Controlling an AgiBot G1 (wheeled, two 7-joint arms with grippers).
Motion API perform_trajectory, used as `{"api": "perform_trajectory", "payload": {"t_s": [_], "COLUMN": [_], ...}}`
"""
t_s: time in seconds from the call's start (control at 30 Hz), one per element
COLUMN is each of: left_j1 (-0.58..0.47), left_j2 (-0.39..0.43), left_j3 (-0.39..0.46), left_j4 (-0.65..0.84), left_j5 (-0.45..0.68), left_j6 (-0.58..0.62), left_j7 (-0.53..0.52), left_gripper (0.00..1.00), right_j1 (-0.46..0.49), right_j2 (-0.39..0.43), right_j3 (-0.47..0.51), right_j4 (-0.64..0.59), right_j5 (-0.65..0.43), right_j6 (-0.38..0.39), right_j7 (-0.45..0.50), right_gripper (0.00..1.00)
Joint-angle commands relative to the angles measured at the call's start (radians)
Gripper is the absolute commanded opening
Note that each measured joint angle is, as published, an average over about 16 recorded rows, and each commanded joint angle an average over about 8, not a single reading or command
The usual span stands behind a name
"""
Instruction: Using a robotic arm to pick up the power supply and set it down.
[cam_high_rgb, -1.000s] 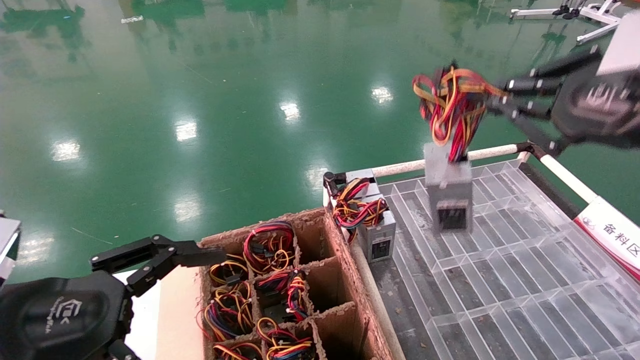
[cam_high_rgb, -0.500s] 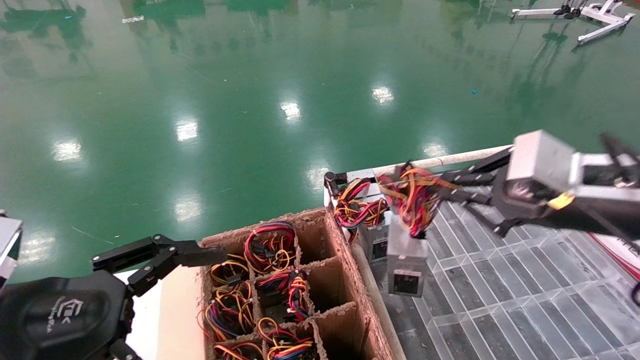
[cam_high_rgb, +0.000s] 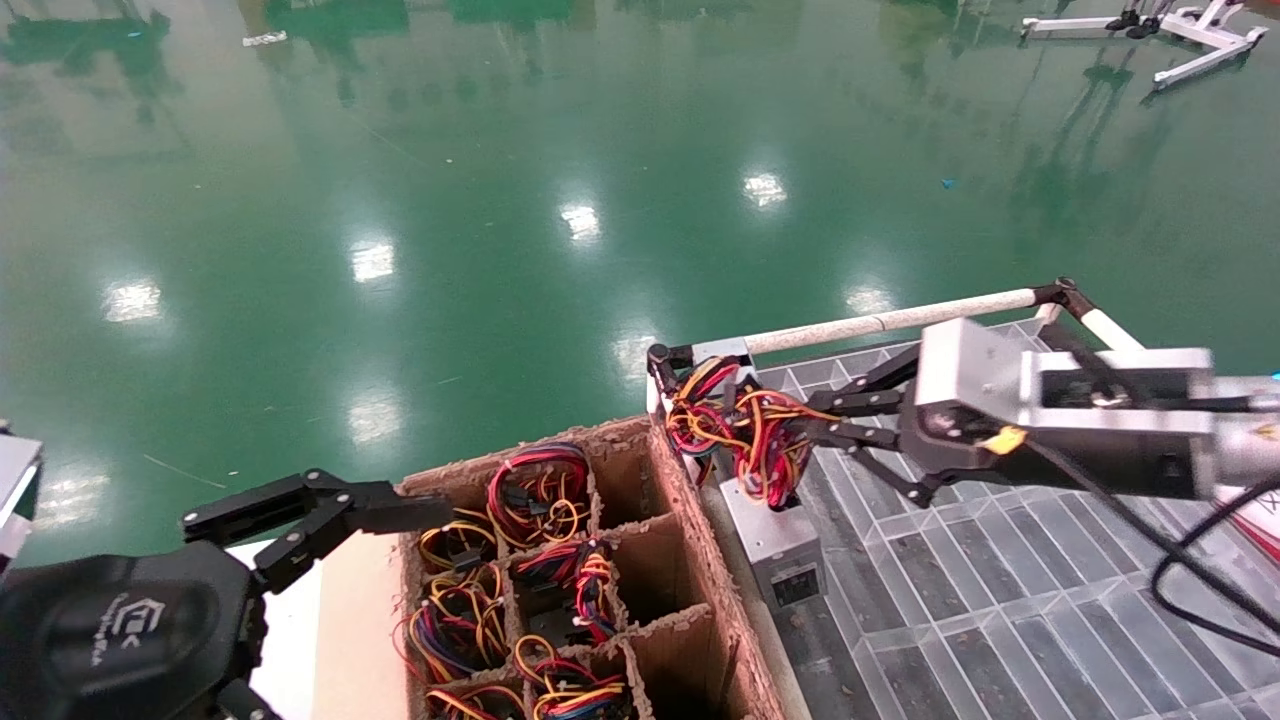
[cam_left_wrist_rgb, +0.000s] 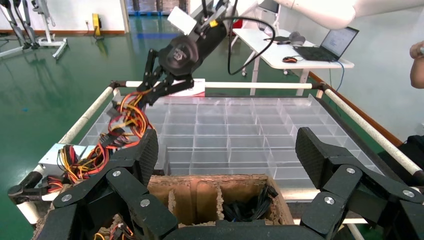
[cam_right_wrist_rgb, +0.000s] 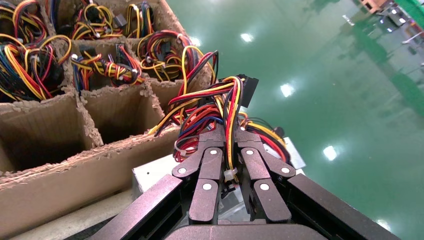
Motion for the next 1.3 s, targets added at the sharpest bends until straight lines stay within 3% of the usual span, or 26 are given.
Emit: {"api": "perform_trajectory", "payload": {"t_s": [0.03, 0.33, 0.4, 0.57, 0.63, 1.3], "left_j1": [0.0, 0.0, 0.0, 0.0, 0.0, 0.0], "left_j2": [0.0, 0.0, 0.0, 0.0, 0.0, 0.0], "left_j3": [0.0, 0.0, 0.0, 0.0, 0.0, 0.0], "left_j4": [0.0, 0.0, 0.0, 0.0, 0.0, 0.0], "left_j5": [0.0, 0.0, 0.0, 0.0, 0.0, 0.0], "left_j6": [0.0, 0.0, 0.0, 0.0, 0.0, 0.0], "left_j7": [0.0, 0.0, 0.0, 0.0, 0.0, 0.0], "left_gripper": [1.0, 1.0, 1.0, 1.0, 1.0, 1.0], "right_j1": [0.005, 0.023, 0.029, 0.04, 0.043, 0.066], "right_j2": [-0.019, -0.043, -0.041, -0.037, -0.037, -0.005], "right_j3": [-0.006, -0.016, -0.016, -0.016, -0.017, -0.001], "right_j4": [-0.031, -0.192, -0.221, -0.271, -0.279, -0.254], "right_j5": [-0.005, -0.019, -0.022, -0.026, -0.027, 0.001], "right_j6": [-0.003, -0.016, -0.02, -0.024, -0.024, -0.065], "right_j7": [-0.02, -0.111, -0.128, -0.157, -0.161, -0.123], "right_gripper": [0.0, 0.01, 0.17, 0.8, 0.98, 1.0]}}
